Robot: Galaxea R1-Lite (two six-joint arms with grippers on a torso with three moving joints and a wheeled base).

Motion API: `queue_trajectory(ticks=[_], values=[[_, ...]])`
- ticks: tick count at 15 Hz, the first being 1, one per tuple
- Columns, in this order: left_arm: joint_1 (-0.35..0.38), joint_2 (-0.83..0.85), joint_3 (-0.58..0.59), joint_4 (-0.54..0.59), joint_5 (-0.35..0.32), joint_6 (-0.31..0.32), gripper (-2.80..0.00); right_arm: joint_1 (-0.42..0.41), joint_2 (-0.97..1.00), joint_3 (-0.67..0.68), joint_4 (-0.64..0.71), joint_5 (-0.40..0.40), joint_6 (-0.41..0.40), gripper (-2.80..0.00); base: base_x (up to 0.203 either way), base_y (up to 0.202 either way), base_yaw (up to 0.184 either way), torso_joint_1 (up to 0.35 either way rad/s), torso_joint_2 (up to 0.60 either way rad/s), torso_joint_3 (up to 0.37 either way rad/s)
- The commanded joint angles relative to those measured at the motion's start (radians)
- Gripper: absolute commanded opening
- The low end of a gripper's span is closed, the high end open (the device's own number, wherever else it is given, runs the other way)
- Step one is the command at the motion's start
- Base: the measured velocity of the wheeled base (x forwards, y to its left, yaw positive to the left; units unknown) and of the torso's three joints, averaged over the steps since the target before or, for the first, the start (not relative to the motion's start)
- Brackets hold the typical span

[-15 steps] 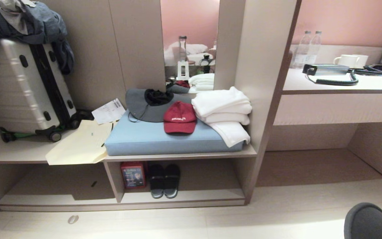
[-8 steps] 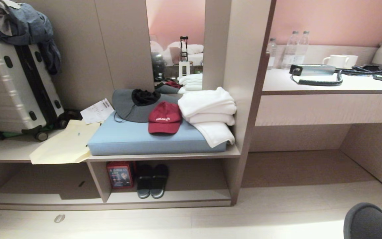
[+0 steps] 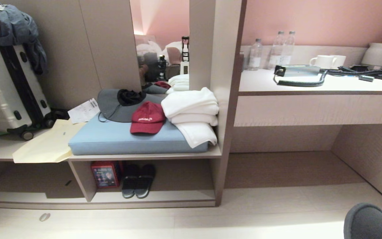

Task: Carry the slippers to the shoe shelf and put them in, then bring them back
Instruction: Place the slippers on the floor

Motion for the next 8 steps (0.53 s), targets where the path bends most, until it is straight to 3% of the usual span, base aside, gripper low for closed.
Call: queue_trajectory(ticks=[1,8], values=[[0.001,0.002,0.0,0.0,0.0,0.0,-2.8,0.0,0.001,0.0,-0.001,-0.001,0.0,-2.8,0.0,-0.198,0.003,0.0,0.0,0.0],[0.001,0.002,0.0,0.0,0.0,0.0,-2.8,0.0,0.001,0.0,-0.001,-0.001,0.001,-2.8,0.0,-0.196,0.003,0.001,0.0,0.003]])
